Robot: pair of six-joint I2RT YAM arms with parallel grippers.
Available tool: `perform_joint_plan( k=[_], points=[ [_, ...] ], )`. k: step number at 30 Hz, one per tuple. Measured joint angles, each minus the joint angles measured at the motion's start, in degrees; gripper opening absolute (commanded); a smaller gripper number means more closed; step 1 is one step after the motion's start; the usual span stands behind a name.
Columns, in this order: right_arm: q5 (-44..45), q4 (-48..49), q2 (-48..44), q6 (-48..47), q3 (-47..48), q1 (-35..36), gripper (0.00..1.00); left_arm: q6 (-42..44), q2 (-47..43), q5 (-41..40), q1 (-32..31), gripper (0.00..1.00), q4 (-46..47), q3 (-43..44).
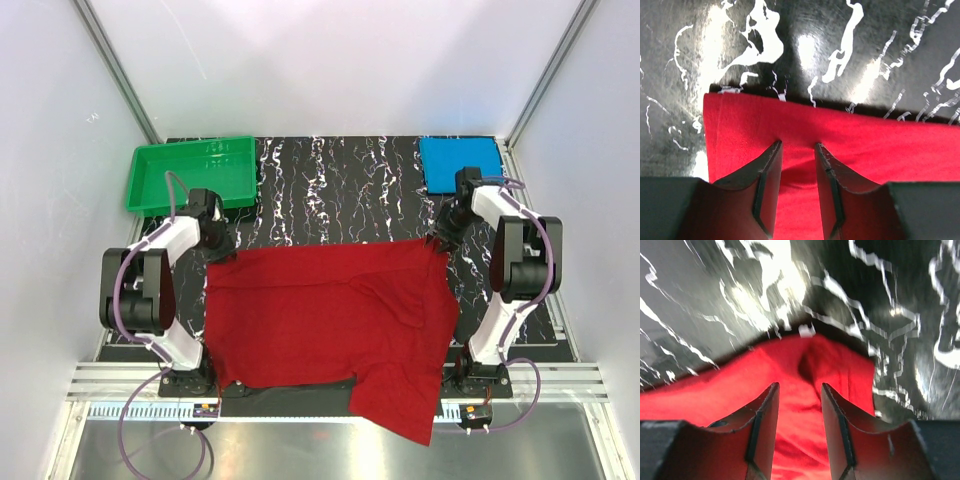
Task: Fold and stack the t-shirts
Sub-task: Fold the tshirt
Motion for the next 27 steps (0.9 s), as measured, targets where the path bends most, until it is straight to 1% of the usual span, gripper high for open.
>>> perform_joint_plan(
  k=[3,4,6,7,10,11,14,19,21,22,23,24,25,27],
  points=[
    [0.57,0.70,2.01,-0.76,2.51,0.00,0.45,0.33,2.12,-0.85,0.00,0.36,-0.09,0.79],
    [0.61,1.05,2.51,-0.94,3.13,0.00,0.40,0.46,2.71,-1.11,0.00,0.36,-0.07,0.96],
    [0.63,1.75,3.54,-1.33,4.11,0.00,0.33,0.63,3.65,-1.79,0.00,0.36,-0.46,1.57],
    [0.74,1.99,4.22,-1.51,4.70,0.00,0.27,0.81,4.07,-2.19,-0.02,0.35,-0.66,2.16],
    [1.49,2.16,6.95,-2.05,6.78,0.00,0.17,1.01,5.57,-2.99,0.00,0.35,-1.01,3.93],
    [1.60,2.21,8.02,-2.23,7.58,0.00,0.10,1.05,6.27,-3.21,0.00,0.35,-1.16,4.72],
    [1.60,1.51,10.45,-2.49,10.64,0.00,0.00,1.09,8.72,-3.74,-0.02,0.35,-1.46,7.85],
    [2.16,1.49,15.45,-2.82,19.69,0.00,0.00,1.29,13.51,-4.83,0.00,0.34,-1.62,14.05],
    [2.56,0.79,17.94,-3.10,24.52,0.00,0.02,1.29,15.96,-5.38,0.00,0.35,-2.19,17.62],
    [2.73,0.09,19.02,-3.28,26.99,0.00,0.05,1.31,16.92,-5.53,0.02,0.39,-2.25,19.26],
    [2.99,-0.85,20.41,-3.50,30.03,0.00,0.12,1.29,17.55,-5.66,0.04,0.45,-2.38,20.52],
    [3.02,-1.90,21.70,-3.74,32.98,0.00,0.24,1.33,17.66,-5.77,0.04,0.55,-2.49,21.16],
    [3.15,-3.23,22.80,-4.00,35.69,0.00,0.28,1.33,17.57,-5.90,0.04,0.59,-2.71,21.59],
    [3.65,-5.20,23.65,-4.46,38.86,0.02,0.37,0.87,16.59,-6.25,0.04,0.62,-3.23,21.59]
  ],
)
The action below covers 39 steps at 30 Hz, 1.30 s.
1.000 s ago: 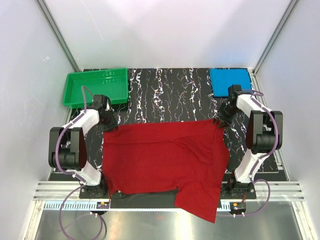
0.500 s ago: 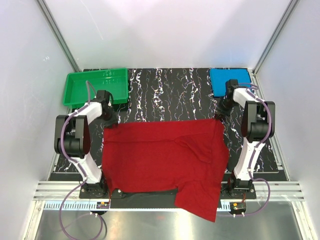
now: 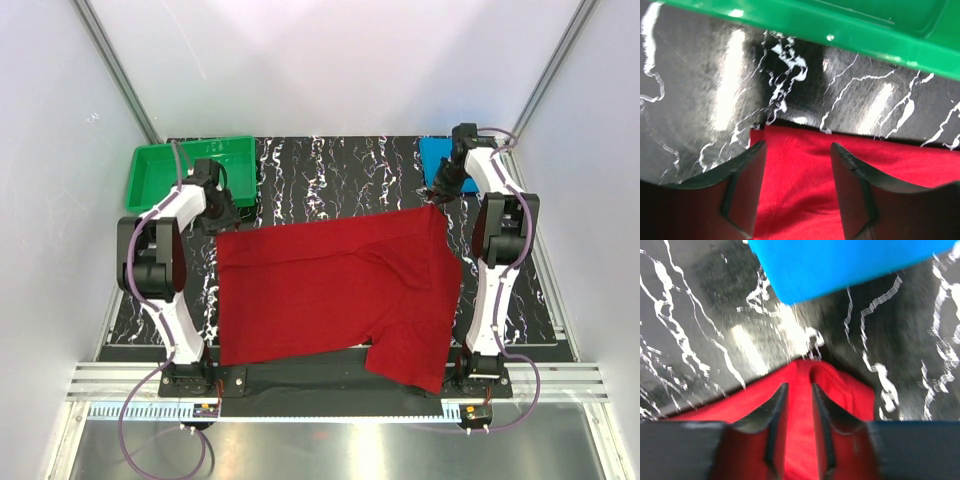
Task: Fold and stack the t-shirts
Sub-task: Fold the tshirt
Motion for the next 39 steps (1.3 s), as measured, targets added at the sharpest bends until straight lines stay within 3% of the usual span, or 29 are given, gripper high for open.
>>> perform_joint_plan(
  k=[1,5,10,15,17,22,28,35,39],
  points=[
    [0.44,-1.29,-0.15,-0.09,0.61,0.04,0.48,-0.04,-0.94,-0.17,0.00,0.62,-0.04,-0.52],
    [1.77,-4.59,-4.81,-0.79,-3.06,0.37,0.59,-0.11,-8.92,-0.37,0.02,0.58,-1.27,-5.60],
    [-0.85,-5.22,-17.05,-0.96,-15.82,1.29,0.54,-0.76,-21.51,2.71,0.02,0.48,-1.09,-14.69],
    [-7.93,-2.27,-26.12,-0.52,-27.02,4.70,0.38,-1.57,-23.21,6.95,0.07,0.39,-0.37,-19.82],
    [-10.19,-1.16,-26.69,-0.31,-29.83,6.01,0.38,-1.55,-22.71,7.87,0.04,0.43,0.04,-21.05],
    [-14.21,0.33,-26.34,0.20,-35.82,7.72,0.49,-1.49,-22.01,8.66,0.07,0.55,-0.07,-21.42],
    [-12.02,0.31,-27.41,1.77,-40.28,7.10,0.51,-2.56,-22.60,8.70,0.42,0.47,-1.18,-21.46],
    [-11.43,1.31,-31.21,3.37,-45.46,-0.20,0.36,-3.76,-24.74,10.27,2.16,0.38,-0.37,-23.06],
    [-11.30,2.71,-30.95,2.84,-45.46,-0.52,0.36,-4.24,-24.74,10.84,2.38,0.39,0.15,-23.58]
  ],
)
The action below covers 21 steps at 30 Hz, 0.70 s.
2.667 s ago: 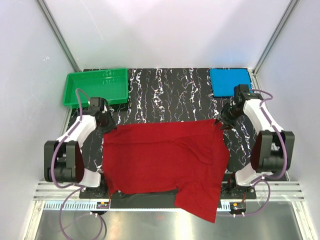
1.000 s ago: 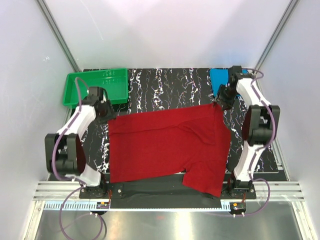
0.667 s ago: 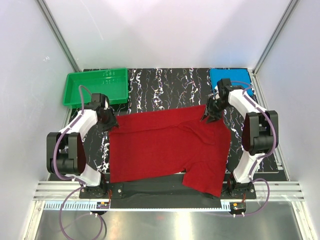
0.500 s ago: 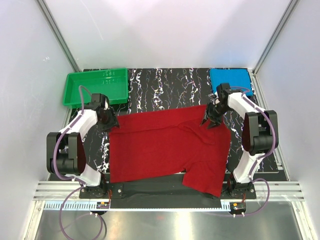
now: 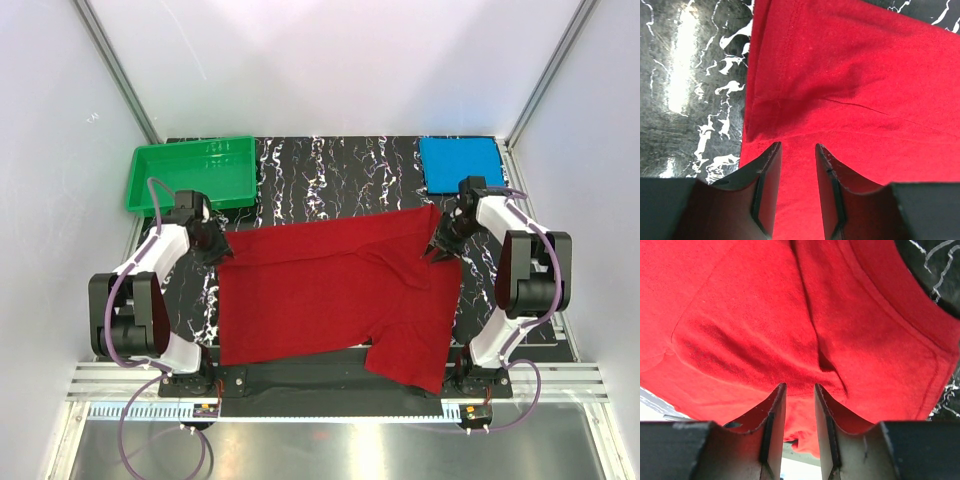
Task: Fold and stack the t-shirts
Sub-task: Fold the tshirt
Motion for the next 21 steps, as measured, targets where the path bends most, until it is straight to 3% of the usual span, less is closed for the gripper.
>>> perform_joint_plan(
  k=[13,21],
  points=[
    [1.22,2.62,4.68,-2.60,-0.66,0.20,0.39,-0.85,-0.02,2.60,0.61,0.49,0.59,-0.94],
    [1.11,3.19,5.20,-3.39,-1.25,0.20,0.16,-1.99,-0.24,2.58,1.20,0.49,0.42,-0.92]
  ],
)
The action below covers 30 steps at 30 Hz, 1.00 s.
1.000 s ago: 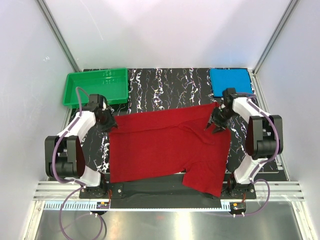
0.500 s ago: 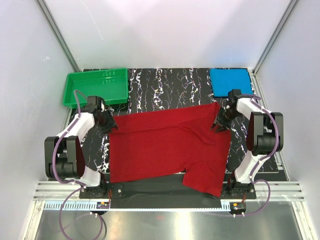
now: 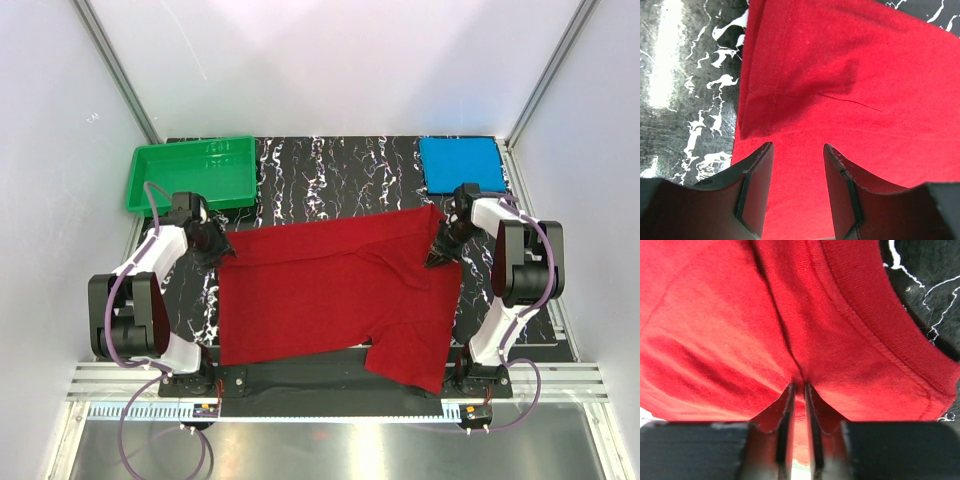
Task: Fold and stack the t-shirts
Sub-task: Fold the tshirt
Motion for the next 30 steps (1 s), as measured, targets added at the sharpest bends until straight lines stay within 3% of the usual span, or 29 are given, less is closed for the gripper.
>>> perform_joint_plan(
  k=[7,12,18,21,26,30],
  points=[
    [-0.13,-0.04,0.28,-0.07,0.00,0.00,0.00,-0.57,0.00,-1.46,1.73,0.50,-0.11,0.00],
    [0.26,-0.70,0.11,0.04,0.09,0.00,0.00,-0.57,0.15,-1.75,3.82,0.49,-0.20,0.66],
    [1.29,-4.44,-2.47,0.63,2.12,0.00,0.00,-0.07,0.55,-1.09,3.98,0.60,0.17,1.05],
    [1.62,-5.70,-3.61,0.74,2.62,0.00,0.00,0.61,0.59,-0.24,4.00,0.61,0.13,1.05],
    [2.89,-7.26,-3.87,0.70,2.62,0.00,0.00,1.27,1.09,1.16,3.98,0.57,0.39,1.03],
    [3.26,-7.26,-3.85,0.70,2.62,0.00,0.00,2.38,2.78,3.13,3.98,0.43,1.99,1.92]
  ],
)
